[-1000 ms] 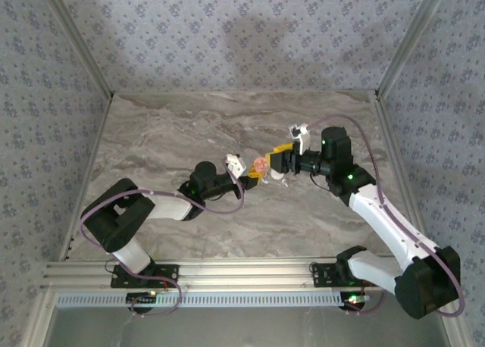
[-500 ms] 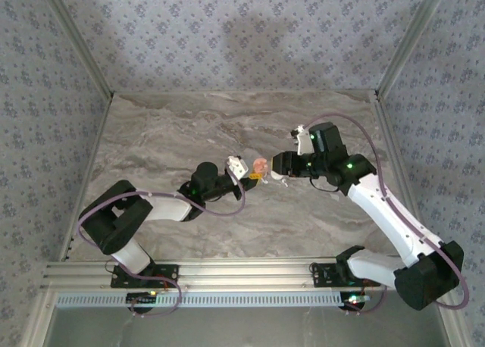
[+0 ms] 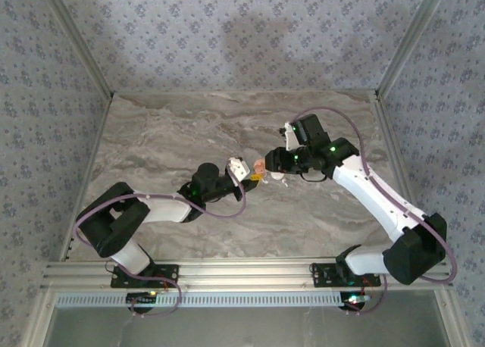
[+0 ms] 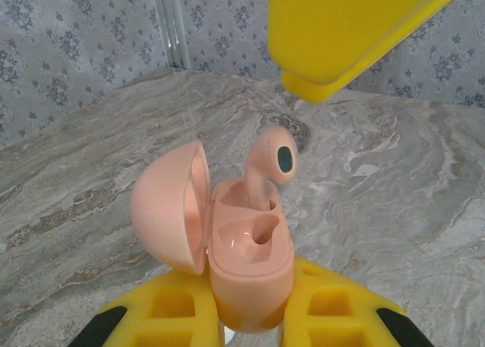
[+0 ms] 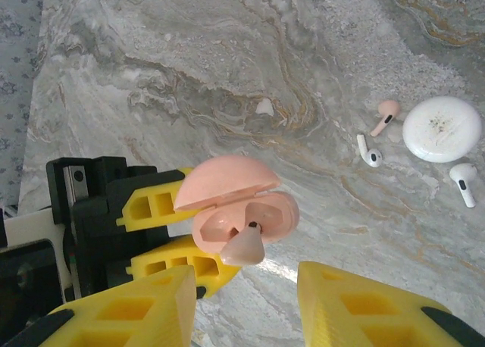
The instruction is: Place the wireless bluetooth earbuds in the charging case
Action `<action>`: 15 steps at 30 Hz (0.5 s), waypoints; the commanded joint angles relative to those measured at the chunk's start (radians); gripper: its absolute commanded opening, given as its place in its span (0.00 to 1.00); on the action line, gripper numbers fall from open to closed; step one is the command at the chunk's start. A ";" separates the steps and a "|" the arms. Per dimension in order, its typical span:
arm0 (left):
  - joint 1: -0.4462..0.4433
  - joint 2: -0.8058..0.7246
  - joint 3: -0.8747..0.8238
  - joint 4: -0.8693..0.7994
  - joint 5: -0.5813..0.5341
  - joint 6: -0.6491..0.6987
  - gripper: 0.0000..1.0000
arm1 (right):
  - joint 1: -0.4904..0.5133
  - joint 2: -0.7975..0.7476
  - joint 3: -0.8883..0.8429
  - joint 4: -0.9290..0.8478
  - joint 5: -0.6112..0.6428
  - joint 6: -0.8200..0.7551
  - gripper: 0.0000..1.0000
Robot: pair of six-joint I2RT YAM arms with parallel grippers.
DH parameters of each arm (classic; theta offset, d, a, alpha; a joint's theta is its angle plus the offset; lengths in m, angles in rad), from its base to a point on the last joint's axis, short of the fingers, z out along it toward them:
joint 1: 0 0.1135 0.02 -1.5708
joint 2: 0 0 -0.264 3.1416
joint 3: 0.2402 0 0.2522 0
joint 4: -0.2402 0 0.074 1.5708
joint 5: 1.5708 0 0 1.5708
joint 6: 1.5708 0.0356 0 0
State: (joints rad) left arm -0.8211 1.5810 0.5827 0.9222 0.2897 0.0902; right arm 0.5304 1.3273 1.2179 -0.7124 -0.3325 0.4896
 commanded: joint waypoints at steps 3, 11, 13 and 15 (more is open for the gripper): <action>-0.010 -0.035 -0.001 0.004 -0.011 0.020 0.09 | 0.008 0.029 0.042 -0.014 -0.018 -0.010 0.41; -0.009 -0.043 -0.004 0.005 -0.014 0.026 0.09 | 0.014 0.062 0.054 -0.023 -0.023 -0.013 0.38; -0.009 -0.044 -0.004 0.004 -0.014 0.026 0.09 | 0.014 0.067 0.055 -0.020 -0.029 -0.014 0.37; -0.009 -0.044 -0.004 0.003 -0.013 0.025 0.09 | 0.014 0.074 0.052 -0.013 -0.036 -0.014 0.37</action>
State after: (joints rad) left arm -0.8211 1.5623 0.5827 0.9154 0.2787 0.0975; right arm 0.5377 1.3888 1.2373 -0.7116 -0.3458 0.4858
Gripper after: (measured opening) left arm 0.160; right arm 0.369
